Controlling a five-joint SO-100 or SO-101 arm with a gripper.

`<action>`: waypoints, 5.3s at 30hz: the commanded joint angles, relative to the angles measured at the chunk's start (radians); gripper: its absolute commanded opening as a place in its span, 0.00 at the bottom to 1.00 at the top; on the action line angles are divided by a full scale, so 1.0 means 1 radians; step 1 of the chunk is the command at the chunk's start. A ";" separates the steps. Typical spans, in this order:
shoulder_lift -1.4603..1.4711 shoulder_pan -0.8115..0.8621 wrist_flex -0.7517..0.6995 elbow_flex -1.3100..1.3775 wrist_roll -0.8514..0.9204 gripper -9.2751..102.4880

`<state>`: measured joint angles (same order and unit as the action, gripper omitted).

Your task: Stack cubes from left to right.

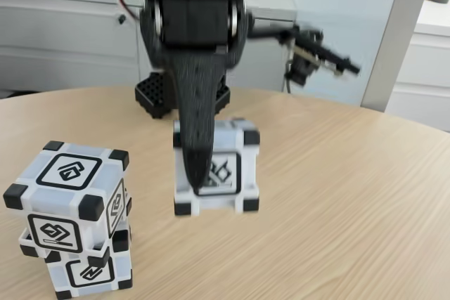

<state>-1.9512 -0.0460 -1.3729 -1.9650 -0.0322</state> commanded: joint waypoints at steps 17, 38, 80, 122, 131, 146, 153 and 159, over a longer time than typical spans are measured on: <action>-0.474 0.055 -0.008 0.034 0.152 0.08; -0.351 0.388 -0.006 0.032 0.250 0.08; -0.137 0.371 -0.006 0.025 0.258 0.29; -0.233 0.377 -0.009 0.032 0.325 0.43; -0.529 0.371 -0.008 0.031 0.314 0.24; -0.649 -0.067 0.011 -0.135 0.031 0.08; -0.790 -0.158 0.012 -0.414 0.043 0.08; -1.051 -0.173 0.011 -0.624 0.107 0.08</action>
<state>-2.9115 -0.2194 -1.3775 -2.5556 0.0598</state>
